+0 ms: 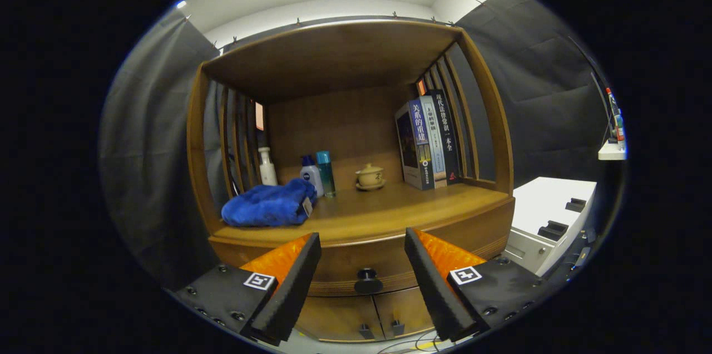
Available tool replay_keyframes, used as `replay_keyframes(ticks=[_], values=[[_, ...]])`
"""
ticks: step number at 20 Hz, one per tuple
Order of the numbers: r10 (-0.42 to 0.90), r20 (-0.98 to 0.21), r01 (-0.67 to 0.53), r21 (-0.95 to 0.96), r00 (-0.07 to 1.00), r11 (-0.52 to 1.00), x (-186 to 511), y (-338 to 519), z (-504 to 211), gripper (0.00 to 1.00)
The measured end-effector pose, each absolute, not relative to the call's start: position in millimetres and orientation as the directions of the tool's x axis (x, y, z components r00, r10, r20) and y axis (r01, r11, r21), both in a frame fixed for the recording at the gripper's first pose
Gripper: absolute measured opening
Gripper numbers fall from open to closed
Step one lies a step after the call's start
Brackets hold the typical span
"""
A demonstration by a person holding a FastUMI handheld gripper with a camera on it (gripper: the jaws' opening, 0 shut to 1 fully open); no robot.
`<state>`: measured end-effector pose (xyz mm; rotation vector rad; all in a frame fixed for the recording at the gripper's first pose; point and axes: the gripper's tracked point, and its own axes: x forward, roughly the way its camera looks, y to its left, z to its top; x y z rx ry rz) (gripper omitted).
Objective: Pull open the drawer, take out the items inside it, and place them on the countertop above the cabinet.
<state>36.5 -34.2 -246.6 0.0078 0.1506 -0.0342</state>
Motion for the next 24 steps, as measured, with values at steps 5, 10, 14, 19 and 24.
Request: replay_keyframes(ticks=[5, 10, 14, 19, 24], values=[[-0.042, -0.24, 0.036, -0.032, 0.97, 0.999, 55.8, -47.6, -317.8, 0.99], [-0.038, -0.28, 0.043, 0.014, 0.959, 0.999, 73.5, -50.7, -346.3, 0.98], [0.004, -0.286, -0.005, -0.001, 0.958, 1.0, 81.4, -37.8, -352.4, 0.72], [-0.01, -0.3, -0.015, -0.08, 0.954, 0.997, 83.5, -35.9, -355.9, 0.53], [-0.034, -0.322, -0.003, -0.114, 0.946, 0.993, 82.1, -34.1, -358.5, 0.47]])
